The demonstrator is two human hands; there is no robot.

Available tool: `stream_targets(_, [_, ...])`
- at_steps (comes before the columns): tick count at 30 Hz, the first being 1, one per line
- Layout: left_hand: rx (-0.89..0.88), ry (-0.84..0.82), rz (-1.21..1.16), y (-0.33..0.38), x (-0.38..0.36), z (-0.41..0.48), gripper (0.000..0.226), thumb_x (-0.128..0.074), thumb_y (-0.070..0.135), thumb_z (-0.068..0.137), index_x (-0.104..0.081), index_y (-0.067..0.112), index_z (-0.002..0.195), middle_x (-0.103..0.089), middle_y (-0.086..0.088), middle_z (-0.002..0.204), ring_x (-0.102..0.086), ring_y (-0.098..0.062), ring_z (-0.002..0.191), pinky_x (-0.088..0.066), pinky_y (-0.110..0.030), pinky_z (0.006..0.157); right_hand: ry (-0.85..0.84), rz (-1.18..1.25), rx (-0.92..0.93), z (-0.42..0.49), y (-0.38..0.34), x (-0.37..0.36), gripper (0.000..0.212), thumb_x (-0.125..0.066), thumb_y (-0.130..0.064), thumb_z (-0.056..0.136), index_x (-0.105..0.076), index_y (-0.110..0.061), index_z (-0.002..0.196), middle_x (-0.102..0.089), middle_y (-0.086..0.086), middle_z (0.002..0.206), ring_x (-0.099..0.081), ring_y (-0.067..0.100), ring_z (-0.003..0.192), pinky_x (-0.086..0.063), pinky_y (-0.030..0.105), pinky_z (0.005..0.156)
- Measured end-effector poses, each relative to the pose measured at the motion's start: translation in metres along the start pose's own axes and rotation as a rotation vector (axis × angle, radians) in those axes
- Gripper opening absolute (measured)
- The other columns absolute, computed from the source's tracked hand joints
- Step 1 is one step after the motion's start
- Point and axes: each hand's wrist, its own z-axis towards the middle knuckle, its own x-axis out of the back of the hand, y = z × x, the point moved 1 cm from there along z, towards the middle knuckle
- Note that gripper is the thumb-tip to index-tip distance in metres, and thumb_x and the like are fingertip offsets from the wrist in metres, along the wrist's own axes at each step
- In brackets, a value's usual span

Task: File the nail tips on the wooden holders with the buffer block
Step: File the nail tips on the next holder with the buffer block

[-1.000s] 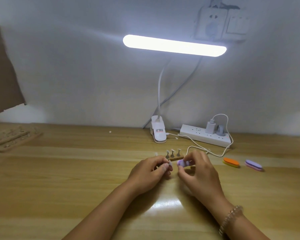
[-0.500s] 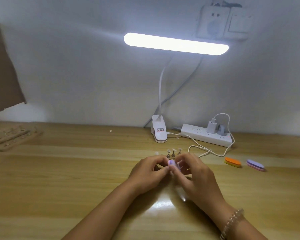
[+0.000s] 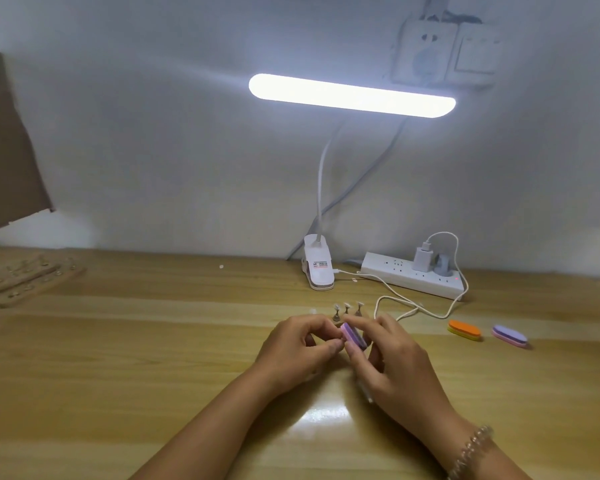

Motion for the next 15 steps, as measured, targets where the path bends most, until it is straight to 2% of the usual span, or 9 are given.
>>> stream_targets(3, [0.003,0.018,-0.025,0.002,0.001,0.0,0.012,-0.071,0.017,0.088,-0.074,0.028,0.085,-0.063,0.023,0.064,-0.045,-0.004,0.05,-0.047,-0.032,0.054,-0.016,0.05,-0.006,0.0,-0.003,0.002,0.04,-0.058,-0.035,0.086,-0.061,-0.033,0.126,-0.048,-0.021,0.089,-0.057,0.007,0.068,-0.046,0.017,0.06])
stream_targets(5, [0.0,0.031,-0.027,0.003,0.001,0.0,0.019,-0.071,0.015,0.087,-0.071,0.033,0.08,-0.063,0.024,0.063,-0.044,-0.001,0.049,-0.045,-0.027,0.053,0.002,0.069,0.011,0.001,-0.004,0.001,0.034,-0.063,-0.036,0.084,-0.063,-0.031,0.118,-0.053,-0.019,0.087,-0.057,0.01,0.065,-0.051,0.028,0.059])
stream_targets(6, [-0.001,0.037,-0.023,0.002,0.001,0.0,0.021,-0.072,0.016,0.086,-0.071,0.035,0.078,-0.064,0.024,0.065,-0.043,0.0,0.049,-0.042,-0.025,0.054,0.021,0.073,0.007,0.001,-0.003,0.001,0.028,-0.067,-0.037,0.085,-0.065,-0.031,0.112,-0.055,-0.017,0.085,-0.057,0.01,0.063,-0.051,0.029,0.058])
stream_targets(8, [-0.007,0.043,-0.013,0.001,0.001,0.001,0.017,-0.075,0.022,0.084,-0.072,0.037,0.077,-0.065,0.023,0.07,-0.041,-0.001,0.049,-0.038,-0.024,0.056,0.057,0.08,-0.063,0.004,0.002,0.001,0.021,-0.073,-0.041,0.082,-0.065,-0.03,0.098,-0.057,-0.013,0.08,-0.057,0.01,0.062,-0.048,0.028,0.058])
stream_targets(10, [-0.015,0.04,-0.013,0.002,0.0,0.0,0.012,-0.077,0.028,0.082,-0.072,0.037,0.076,-0.063,0.024,0.067,-0.04,-0.001,0.049,-0.036,-0.025,0.055,0.075,0.091,-0.141,0.005,0.007,0.002,0.022,-0.073,-0.044,0.08,-0.061,-0.03,0.09,-0.057,-0.01,0.08,-0.057,0.009,0.066,-0.047,0.027,0.06])
stream_targets(13, [-0.01,0.056,-0.029,0.005,-0.001,-0.001,0.013,-0.072,0.032,0.071,-0.068,0.044,0.068,-0.061,0.025,0.063,-0.038,-0.001,0.047,-0.033,-0.021,0.053,0.073,0.078,-0.078,0.002,0.001,0.001,0.027,-0.071,-0.05,0.078,-0.056,-0.029,0.086,-0.054,-0.013,0.082,-0.056,0.009,0.074,-0.05,0.03,0.06])
stream_targets(15, [-0.003,0.067,-0.017,0.006,-0.001,-0.001,0.016,-0.067,0.031,0.065,-0.067,0.047,0.065,-0.062,0.025,0.067,-0.039,-0.001,0.048,-0.034,-0.021,0.052,0.048,0.084,-0.027,0.0,-0.003,-0.001,0.032,-0.07,-0.054,0.077,-0.053,-0.029,0.084,-0.053,-0.015,0.082,-0.055,0.009,0.076,-0.048,0.027,0.061])
